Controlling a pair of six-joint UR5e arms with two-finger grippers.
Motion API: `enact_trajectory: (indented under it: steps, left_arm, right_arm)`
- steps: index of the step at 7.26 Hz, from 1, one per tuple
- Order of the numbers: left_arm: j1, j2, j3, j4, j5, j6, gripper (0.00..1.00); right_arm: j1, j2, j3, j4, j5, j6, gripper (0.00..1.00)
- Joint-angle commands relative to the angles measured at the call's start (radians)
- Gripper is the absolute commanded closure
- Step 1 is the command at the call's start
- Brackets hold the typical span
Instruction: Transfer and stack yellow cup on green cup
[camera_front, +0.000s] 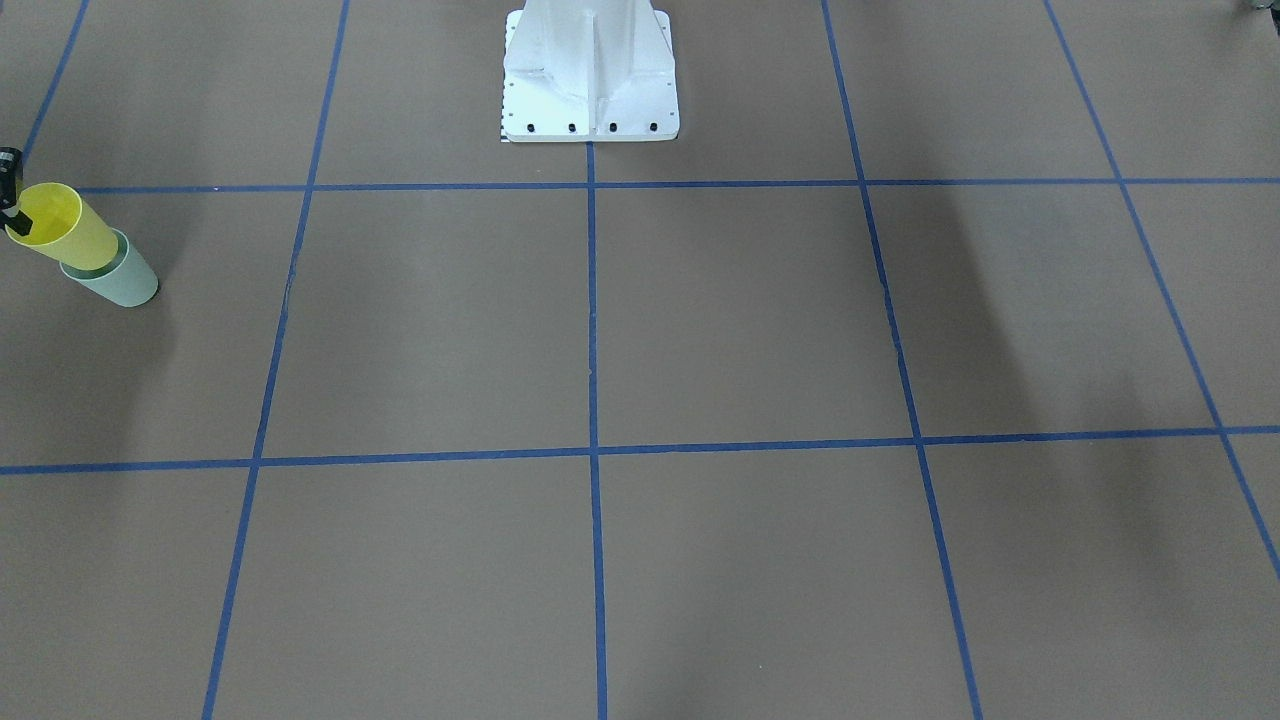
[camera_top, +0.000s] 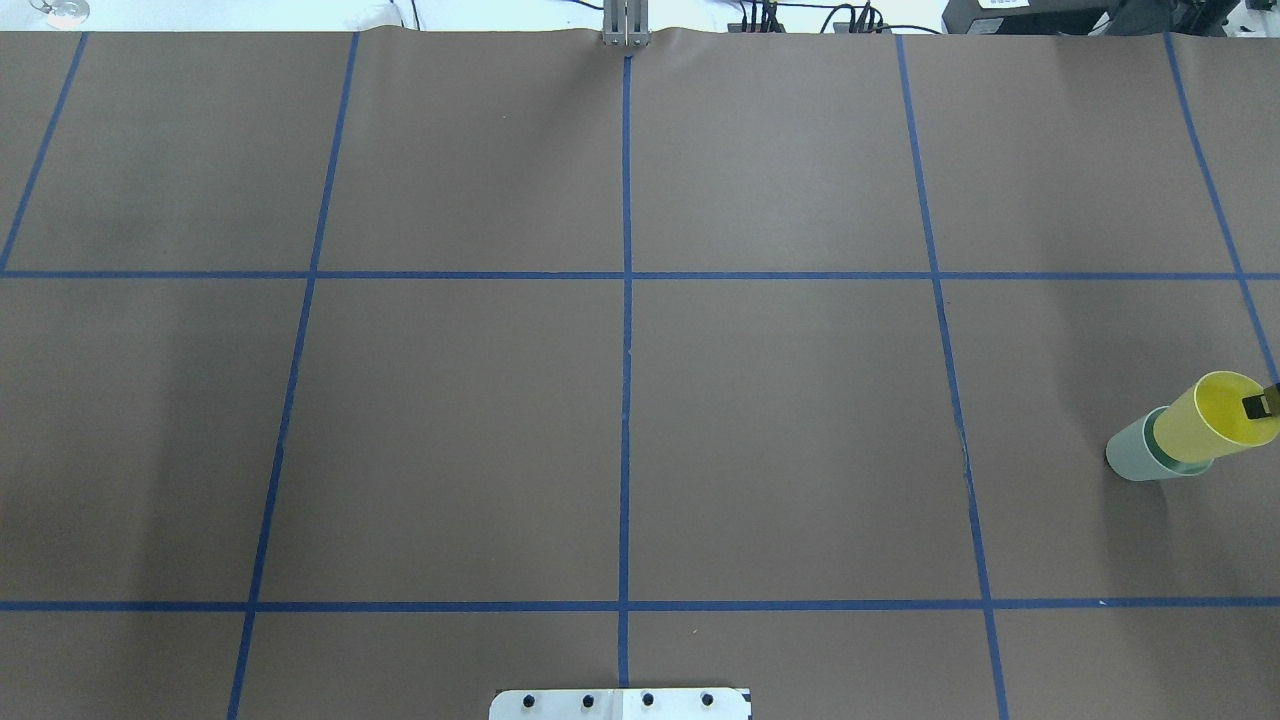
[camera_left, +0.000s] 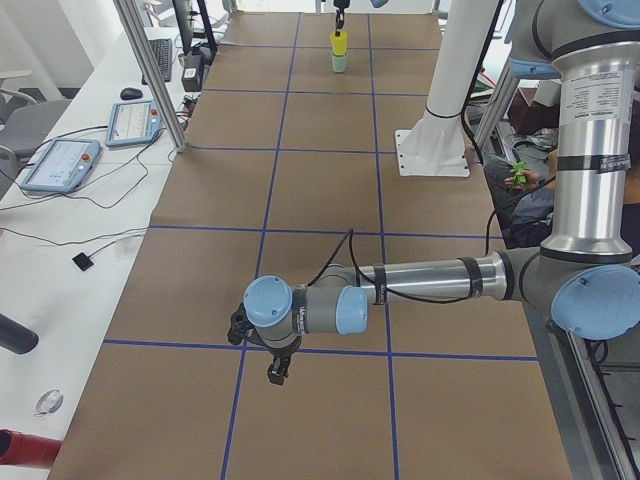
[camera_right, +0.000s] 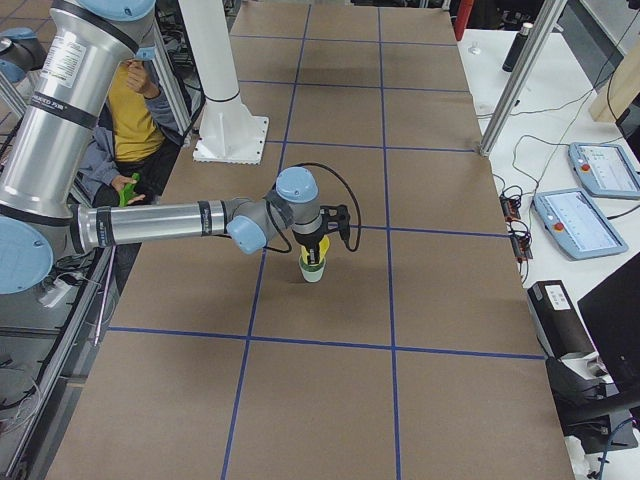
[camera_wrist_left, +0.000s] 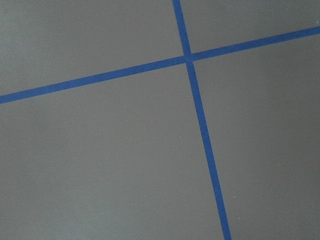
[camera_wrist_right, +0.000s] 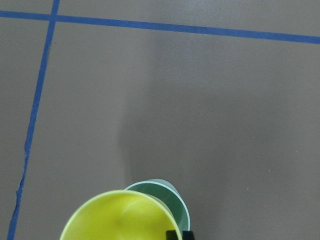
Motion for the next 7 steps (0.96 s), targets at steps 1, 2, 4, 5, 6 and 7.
enact_trajectory:
  steps: [1, 2, 4, 5, 6, 7]
  left_arm:
    - [0.000, 0.001, 0.001, 0.000, 0.000, 0.000, 0.00]
    - [0.000, 0.001, 0.001, 0.000, 0.000, 0.000, 0.00]
    - [0.000, 0.001, 0.001, 0.000, 0.000, 0.000, 0.00]
    - [0.000, 0.001, 0.001, 0.000, 0.000, 0.000, 0.00]
    - [0.000, 0.001, 0.001, 0.000, 0.000, 0.000, 0.00]
    - [0.000, 0.001, 0.003, 0.000, 0.000, 0.000, 0.00]
  right_arm:
    - [-0.012, 0.002, -0.012, 0.000, -0.009, -0.001, 1.00]
    - [-0.019, 0.002, -0.017, 0.000, -0.011, -0.002, 1.00]
    - [-0.026, 0.008, -0.026, 0.000, -0.014, -0.004, 0.91]
    - [-0.029, 0.014, -0.034, 0.000, -0.014, -0.005, 0.61]
    - [-0.032, 0.032, -0.047, 0.002, -0.015, -0.005, 0.01]
    - [-0.031, 0.043, -0.051, 0.002, -0.024, -0.007, 0.01]
